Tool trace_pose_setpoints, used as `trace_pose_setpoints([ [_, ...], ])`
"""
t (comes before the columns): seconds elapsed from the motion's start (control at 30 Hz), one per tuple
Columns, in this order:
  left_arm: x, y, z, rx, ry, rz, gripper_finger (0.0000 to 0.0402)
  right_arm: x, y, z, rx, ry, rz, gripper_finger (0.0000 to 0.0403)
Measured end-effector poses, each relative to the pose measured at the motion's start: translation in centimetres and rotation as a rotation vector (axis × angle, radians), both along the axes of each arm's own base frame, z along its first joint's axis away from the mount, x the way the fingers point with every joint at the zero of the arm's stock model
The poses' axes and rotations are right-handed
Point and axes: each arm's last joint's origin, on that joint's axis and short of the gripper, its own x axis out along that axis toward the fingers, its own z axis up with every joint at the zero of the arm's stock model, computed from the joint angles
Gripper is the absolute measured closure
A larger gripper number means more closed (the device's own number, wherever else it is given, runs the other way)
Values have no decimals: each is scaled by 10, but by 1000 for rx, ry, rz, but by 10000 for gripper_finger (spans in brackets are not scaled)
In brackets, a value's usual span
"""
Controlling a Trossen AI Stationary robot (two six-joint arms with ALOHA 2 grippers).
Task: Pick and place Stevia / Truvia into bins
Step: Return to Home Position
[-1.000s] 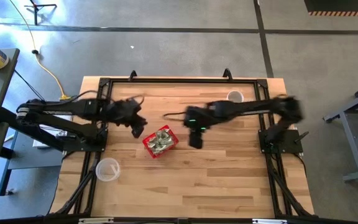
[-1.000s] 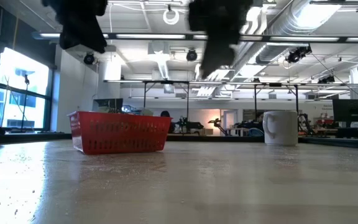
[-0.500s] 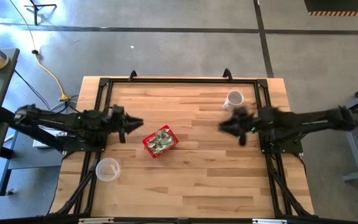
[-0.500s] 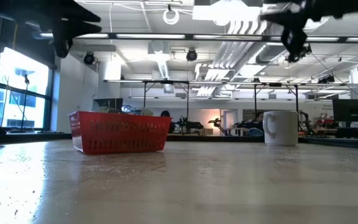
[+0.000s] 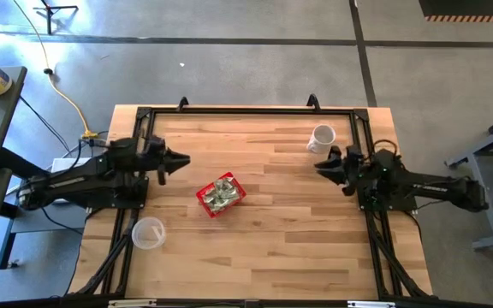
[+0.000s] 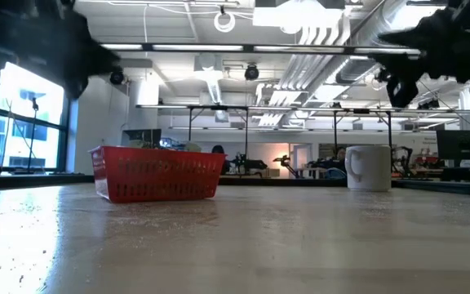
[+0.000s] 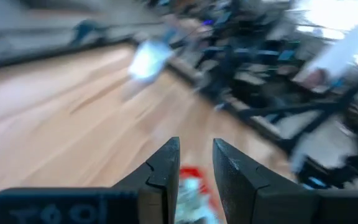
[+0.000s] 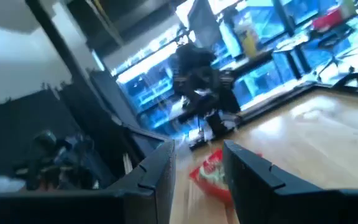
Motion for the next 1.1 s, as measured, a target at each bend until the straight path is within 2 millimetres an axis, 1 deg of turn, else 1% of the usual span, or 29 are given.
trace_pose_setpoints([
  [0.07, 1, 3, -16, -42, 50, 60, 270, 0, 0, -9, -1, 56, 8, 279],
  [0.1, 2, 3, -25, -47, 58, 70, 270, 0, 0, -10, 0, 66, 6, 279],
  [0.2, 5, 4, -52, -39, 22, 62, 270, -1, 0, -12, 14, 78, -1, 279],
  [0.27, 6, 4, -70, -25, 11, 55, 270, -1, -1, -13, -12, 96, -15, 279],
  [0.37, 4, 4, -78, 31, 102, 70, 270, -2, -6, -16, -80, 126, -84, 279],
  [0.43, 4, 5, -78, 98, 117, 64, 270, -3, -11, -21, -105, 185, -161, 279],
  [0.5, 4, 5, -78, 145, 127, 66, 270, -4, -15, -28, -88, 251, -233, 279],
  [0.6, 4, 6, -80, 162, 159, 100, 270, -8, -19, -40, 37, 374, -315, 279],
  [0.67, 4, 6, -81, 157, 165, 111, 270, -8, -21, -42, 86, 397, -384, 279],
  [0.77, 4, 6, -81, 153, 165, 111, 270, -9, -23, -42, 97, 399, -458, 279],
  [0.87, 4, 6, -81, 153, 165, 111, 270, -9, -24, -41, 72, 403, -486, 279],
  [1.1, 4, 6, -81, 152, 165, 107, 270, -9, -24, -41, 74, 403, -475, 279],
])
